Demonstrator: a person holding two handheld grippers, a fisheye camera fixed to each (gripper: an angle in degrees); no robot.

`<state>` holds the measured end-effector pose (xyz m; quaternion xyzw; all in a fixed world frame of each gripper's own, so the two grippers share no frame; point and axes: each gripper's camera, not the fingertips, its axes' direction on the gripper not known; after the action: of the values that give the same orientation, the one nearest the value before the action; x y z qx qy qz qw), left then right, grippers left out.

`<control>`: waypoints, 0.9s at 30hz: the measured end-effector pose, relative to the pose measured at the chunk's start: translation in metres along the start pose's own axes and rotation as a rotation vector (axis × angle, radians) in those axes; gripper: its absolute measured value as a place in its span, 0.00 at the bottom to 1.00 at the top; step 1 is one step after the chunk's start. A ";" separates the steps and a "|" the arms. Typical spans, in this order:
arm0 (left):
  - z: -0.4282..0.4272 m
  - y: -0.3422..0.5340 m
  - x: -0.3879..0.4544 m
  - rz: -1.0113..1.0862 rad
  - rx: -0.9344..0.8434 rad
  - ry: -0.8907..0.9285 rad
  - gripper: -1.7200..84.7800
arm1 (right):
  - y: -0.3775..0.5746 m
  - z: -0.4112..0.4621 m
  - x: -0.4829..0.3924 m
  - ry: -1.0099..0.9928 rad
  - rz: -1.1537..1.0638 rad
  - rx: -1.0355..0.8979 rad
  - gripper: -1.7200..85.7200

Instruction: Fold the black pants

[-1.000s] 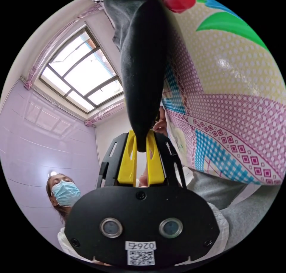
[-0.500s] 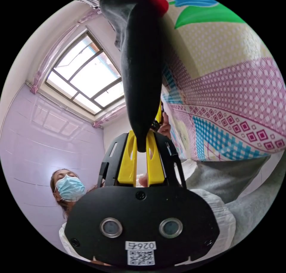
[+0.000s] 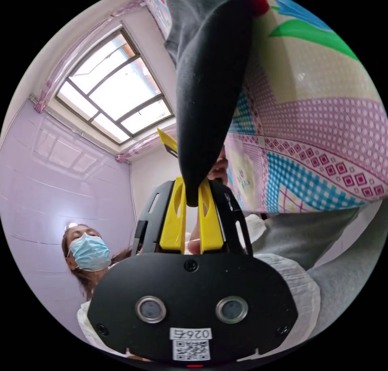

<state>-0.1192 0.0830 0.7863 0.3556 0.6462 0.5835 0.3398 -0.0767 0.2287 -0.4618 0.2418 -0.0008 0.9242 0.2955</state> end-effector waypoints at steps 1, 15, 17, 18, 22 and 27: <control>0.007 -0.006 -0.005 -0.023 -0.041 -0.048 0.23 | 0.009 0.004 0.014 0.011 0.012 -0.005 0.03; -0.005 0.003 -0.042 -0.136 -0.264 -0.207 0.08 | 0.105 -0.010 0.014 0.359 -0.416 -0.258 0.02; -0.016 0.008 -0.045 -0.148 -0.287 -0.215 0.08 | 0.110 -0.012 -0.009 0.568 -0.565 -0.175 0.05; -0.023 0.012 -0.047 -0.157 -0.293 -0.215 0.08 | 0.108 -0.009 -0.012 0.618 -0.600 -0.157 0.06; -0.038 0.027 -0.053 -0.180 -0.291 -0.209 0.08 | 0.065 0.028 0.012 0.800 -0.730 -0.121 0.12; -0.041 0.034 -0.054 -0.191 -0.285 -0.228 0.08 | 0.008 0.104 0.091 0.807 -0.691 -0.301 0.17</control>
<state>-0.1237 0.0178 0.8248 0.3046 0.5452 0.5902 0.5115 -0.0984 0.2568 -0.3281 -0.1903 0.0600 0.7826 0.5896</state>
